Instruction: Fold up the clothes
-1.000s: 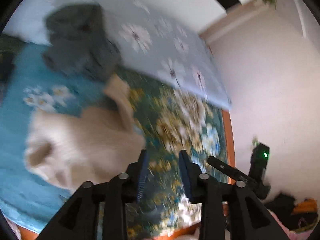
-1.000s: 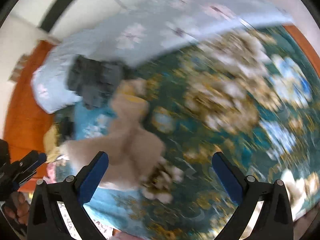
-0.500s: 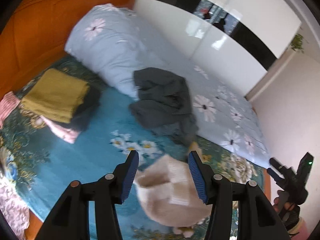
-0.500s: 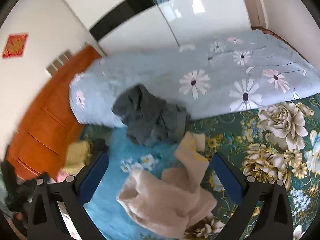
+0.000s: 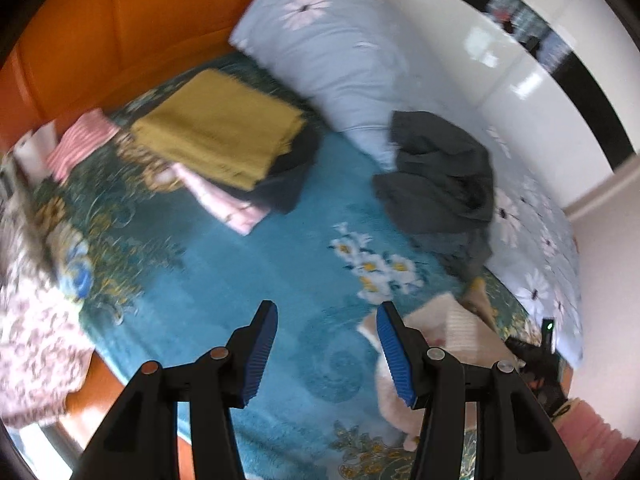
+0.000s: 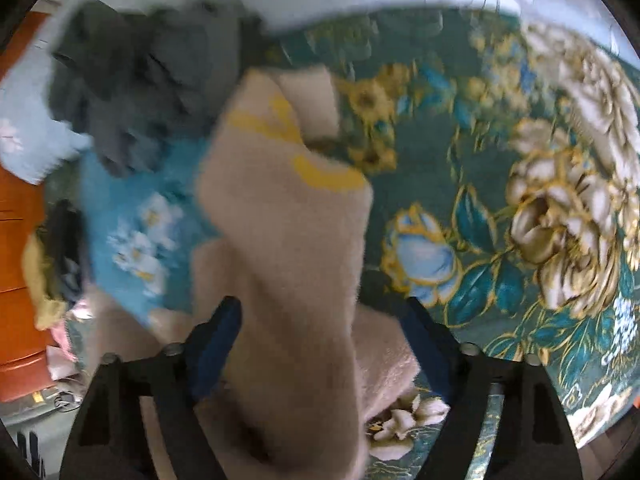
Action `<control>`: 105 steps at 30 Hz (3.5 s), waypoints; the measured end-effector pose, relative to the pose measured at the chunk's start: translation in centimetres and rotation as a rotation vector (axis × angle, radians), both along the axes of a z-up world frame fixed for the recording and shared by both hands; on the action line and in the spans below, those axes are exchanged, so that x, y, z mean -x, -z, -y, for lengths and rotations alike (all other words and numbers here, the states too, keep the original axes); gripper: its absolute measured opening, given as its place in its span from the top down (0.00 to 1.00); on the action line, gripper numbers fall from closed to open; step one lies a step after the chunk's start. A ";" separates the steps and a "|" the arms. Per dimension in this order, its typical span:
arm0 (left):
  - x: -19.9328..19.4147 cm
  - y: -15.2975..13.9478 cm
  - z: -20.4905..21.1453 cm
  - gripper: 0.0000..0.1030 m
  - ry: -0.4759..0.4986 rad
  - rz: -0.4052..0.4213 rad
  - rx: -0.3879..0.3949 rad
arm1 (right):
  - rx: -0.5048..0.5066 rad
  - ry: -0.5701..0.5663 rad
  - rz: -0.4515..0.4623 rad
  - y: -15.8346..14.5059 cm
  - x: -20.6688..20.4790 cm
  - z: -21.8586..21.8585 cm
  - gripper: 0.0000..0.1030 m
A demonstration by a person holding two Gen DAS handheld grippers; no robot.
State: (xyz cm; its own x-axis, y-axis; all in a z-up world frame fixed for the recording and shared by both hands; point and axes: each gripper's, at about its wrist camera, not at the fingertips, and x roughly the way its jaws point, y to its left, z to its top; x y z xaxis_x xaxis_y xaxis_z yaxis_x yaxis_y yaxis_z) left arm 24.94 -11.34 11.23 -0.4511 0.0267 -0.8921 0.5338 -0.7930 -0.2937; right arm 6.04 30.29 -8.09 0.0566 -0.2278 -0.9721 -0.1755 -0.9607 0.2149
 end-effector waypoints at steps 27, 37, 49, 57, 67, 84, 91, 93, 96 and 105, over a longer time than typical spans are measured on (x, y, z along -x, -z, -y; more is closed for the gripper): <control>-2.2 -1.9 -0.5 0.46 -0.052 -0.129 -0.142 | 0.422 -0.246 -0.486 -22.8 -10.3 12.1 1.00; -3.6 -1.8 -0.4 0.46 -0.074 -0.146 -0.180 | 0.418 -0.312 -0.662 -30.2 -11.8 12.5 1.00; 1.9 4.9 -6.2 0.43 0.094 0.050 -0.267 | 0.367 -0.099 -0.332 -17.6 -11.6 5.5 0.97; 7.0 10.4 -7.1 0.43 0.195 0.156 -0.232 | 0.304 -0.078 -0.227 -12.9 -8.5 8.7 0.57; 14.8 18.8 -8.3 0.35 0.402 0.177 -0.277 | 0.146 -0.134 -0.122 -9.8 -4.5 11.2 0.53; 9.0 23.1 -15.0 0.33 0.415 0.269 -0.661 | 0.010 -0.483 -0.009 -4.1 0.2 23.9 0.35; 7.0 22.1 -6.7 0.31 0.194 0.232 -0.656 | -0.085 -0.607 0.086 0.7 -1.1 29.2 0.33; 5.7 21.8 -3.8 0.31 0.105 0.221 -0.632 | -0.134 -0.608 0.112 2.3 -1.5 29.9 0.32; 3.9 21.7 -0.2 0.31 -0.018 0.211 -0.620 | -0.210 -0.584 0.146 4.7 -2.3 30.8 0.32; 2.3 21.5 4.2 0.31 -0.135 0.194 -0.630 | -0.355 -0.556 0.109 4.7 -2.2 27.2 0.50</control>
State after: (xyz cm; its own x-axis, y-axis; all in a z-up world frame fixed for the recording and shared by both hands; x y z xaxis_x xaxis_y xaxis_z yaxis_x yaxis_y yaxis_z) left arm 22.61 -15.51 -10.31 -0.3199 0.5229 -0.7901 0.7064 -0.4242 -0.5667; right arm 8.26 3.12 -12.81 0.1751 0.1966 -0.9647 0.3631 -0.9237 -0.1223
